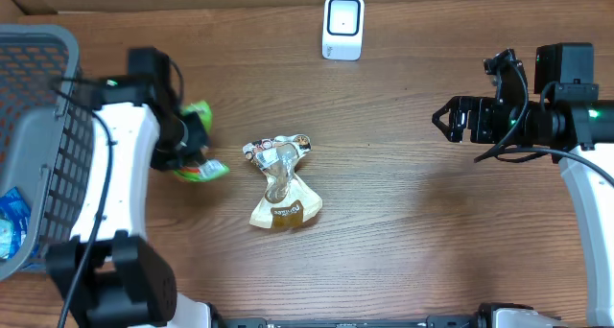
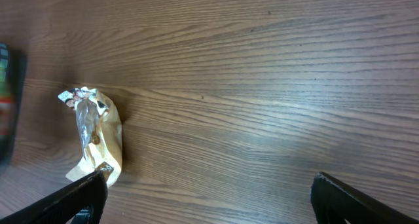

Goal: Scan the item barcode
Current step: 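Place the green snack bag beside the tan bag and release, then reach the left gripper into the basket and grasp the blue Oreo pack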

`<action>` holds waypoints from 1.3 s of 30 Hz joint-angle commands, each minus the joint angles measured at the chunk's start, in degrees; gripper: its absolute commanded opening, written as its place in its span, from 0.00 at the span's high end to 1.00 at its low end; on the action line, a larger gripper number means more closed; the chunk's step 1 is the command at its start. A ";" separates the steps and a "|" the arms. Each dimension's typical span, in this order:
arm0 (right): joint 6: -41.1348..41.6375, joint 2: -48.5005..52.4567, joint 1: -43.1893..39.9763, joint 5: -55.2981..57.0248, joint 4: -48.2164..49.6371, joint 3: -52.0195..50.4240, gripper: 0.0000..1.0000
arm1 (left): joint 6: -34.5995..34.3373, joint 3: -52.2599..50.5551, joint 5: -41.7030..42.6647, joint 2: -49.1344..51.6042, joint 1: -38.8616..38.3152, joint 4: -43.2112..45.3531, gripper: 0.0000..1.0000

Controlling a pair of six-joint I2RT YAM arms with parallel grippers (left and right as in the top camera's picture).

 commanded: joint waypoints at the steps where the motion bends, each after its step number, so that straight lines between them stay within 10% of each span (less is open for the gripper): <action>1: -0.44 -0.13 0.26 -0.31 0.13 1.33 0.00 | 0.22 -5.42 6.62 0.74 -1.18 3.41 0.95; 10: -0.42 -0.13 0.26 -0.33 0.15 1.33 0.00 | 5.62 3.32 11.10 1.40 -2.47 -0.44 0.22; 25: -0.42 -0.13 0.26 -0.35 0.37 1.33 0.00 | 6.95 63.28 -7.26 1.31 11.61 -25.18 0.08; 39: -0.42 -0.13 0.26 -0.35 0.37 1.33 0.00 | 6.10 60.17 -12.83 8.09 39.69 -25.16 0.08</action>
